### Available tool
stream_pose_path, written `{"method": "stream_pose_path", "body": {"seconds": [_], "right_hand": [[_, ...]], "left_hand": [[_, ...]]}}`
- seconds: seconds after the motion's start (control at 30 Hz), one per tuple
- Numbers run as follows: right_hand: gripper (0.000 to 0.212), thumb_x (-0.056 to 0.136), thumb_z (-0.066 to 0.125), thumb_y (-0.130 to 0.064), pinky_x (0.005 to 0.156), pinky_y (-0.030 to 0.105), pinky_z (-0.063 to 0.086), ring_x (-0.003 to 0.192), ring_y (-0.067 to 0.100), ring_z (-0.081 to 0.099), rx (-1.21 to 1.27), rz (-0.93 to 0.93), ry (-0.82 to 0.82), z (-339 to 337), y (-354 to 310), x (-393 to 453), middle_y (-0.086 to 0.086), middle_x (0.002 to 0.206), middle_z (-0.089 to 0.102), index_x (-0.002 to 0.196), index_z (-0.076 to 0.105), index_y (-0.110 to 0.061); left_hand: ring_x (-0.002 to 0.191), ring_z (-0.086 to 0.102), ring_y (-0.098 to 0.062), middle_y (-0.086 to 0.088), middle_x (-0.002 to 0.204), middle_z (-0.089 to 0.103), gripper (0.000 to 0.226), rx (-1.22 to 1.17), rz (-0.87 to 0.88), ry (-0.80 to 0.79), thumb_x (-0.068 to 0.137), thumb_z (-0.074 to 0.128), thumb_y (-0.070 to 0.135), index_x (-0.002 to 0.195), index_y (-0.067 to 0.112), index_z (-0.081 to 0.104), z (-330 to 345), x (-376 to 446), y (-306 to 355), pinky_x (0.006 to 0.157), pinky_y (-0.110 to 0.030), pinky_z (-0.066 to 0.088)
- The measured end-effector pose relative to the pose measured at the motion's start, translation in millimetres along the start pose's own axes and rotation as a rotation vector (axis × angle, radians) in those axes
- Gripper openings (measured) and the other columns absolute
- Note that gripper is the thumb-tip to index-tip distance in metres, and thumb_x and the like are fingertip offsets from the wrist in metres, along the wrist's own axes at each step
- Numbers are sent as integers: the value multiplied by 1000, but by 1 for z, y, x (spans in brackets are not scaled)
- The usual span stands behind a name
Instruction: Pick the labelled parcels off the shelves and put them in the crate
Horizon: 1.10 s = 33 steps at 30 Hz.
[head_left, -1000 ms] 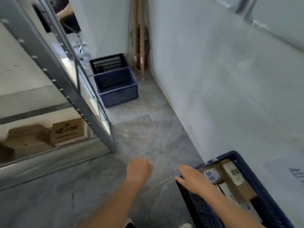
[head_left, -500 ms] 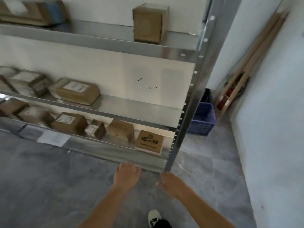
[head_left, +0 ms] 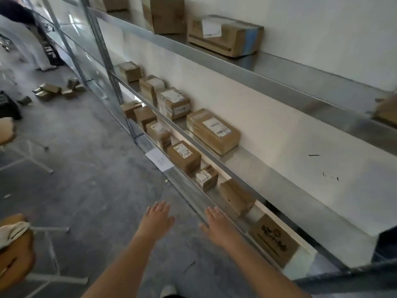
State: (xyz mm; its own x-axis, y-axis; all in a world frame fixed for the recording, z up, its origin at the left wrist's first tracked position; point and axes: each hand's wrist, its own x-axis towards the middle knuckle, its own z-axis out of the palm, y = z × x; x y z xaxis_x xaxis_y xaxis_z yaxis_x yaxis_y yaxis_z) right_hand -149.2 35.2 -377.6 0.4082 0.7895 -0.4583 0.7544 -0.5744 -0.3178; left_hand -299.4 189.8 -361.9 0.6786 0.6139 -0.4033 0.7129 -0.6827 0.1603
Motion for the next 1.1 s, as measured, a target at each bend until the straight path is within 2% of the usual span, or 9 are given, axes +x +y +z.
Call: {"method": "stream_pose_path", "body": {"seconds": [0.2, 0.37, 0.6, 0.73, 1.0, 1.1], "right_hand": [[67, 103, 30, -45, 120, 44, 5, 151, 25, 0, -63, 0, -5, -36, -66, 112, 8, 164, 4, 156, 8, -10], [68, 103, 33, -46, 120, 44, 9, 151, 28, 3, -79, 7, -13, -67, -134, 190, 9, 163, 10, 155, 10, -11], [67, 103, 31, -45, 120, 44, 6, 151, 25, 0, -91, -37, -63, -97, -197, 301, 7, 164, 7, 155, 8, -9], [68, 102, 31, -48, 121, 47, 7, 151, 25, 1, -100, -54, -54, -115, -220, 381, 6, 164, 8, 155, 10, -11], [65, 103, 32, -45, 119, 41, 10, 151, 26, 5, -128, -138, -58, -169, -284, 516, 9, 163, 13, 154, 15, -8], [66, 102, 32, -47, 119, 43, 11, 150, 26, 7, -149, -136, -68, -179, -310, 557, 7, 163, 14, 154, 15, -10]], "left_hand": [[150, 8, -20, -1, 161, 14, 61, -69, -68, 102, 100, 36, 42, 154, 19, 17, -50, 69, -88, 120, -37, 8], [150, 4, -18, 0, 162, 12, 67, -84, -39, 130, 98, 38, 46, 154, 17, 15, -91, 121, -147, 121, -37, 4], [150, 8, -20, -3, 161, 14, 67, -106, -77, 100, 99, 37, 47, 154, 15, 17, -136, 206, -217, 121, -38, 6], [150, 8, -21, -4, 161, 14, 67, -144, -102, 89, 99, 36, 47, 154, 14, 16, -161, 263, -250, 121, -39, 5], [149, 9, -23, -6, 161, 15, 67, -185, -195, 60, 99, 33, 49, 153, 13, 16, -224, 365, -319, 121, -40, 6], [149, 11, -22, -6, 161, 17, 68, -173, -208, 57, 99, 35, 49, 153, 12, 17, -244, 394, -350, 120, -40, 8]]}}
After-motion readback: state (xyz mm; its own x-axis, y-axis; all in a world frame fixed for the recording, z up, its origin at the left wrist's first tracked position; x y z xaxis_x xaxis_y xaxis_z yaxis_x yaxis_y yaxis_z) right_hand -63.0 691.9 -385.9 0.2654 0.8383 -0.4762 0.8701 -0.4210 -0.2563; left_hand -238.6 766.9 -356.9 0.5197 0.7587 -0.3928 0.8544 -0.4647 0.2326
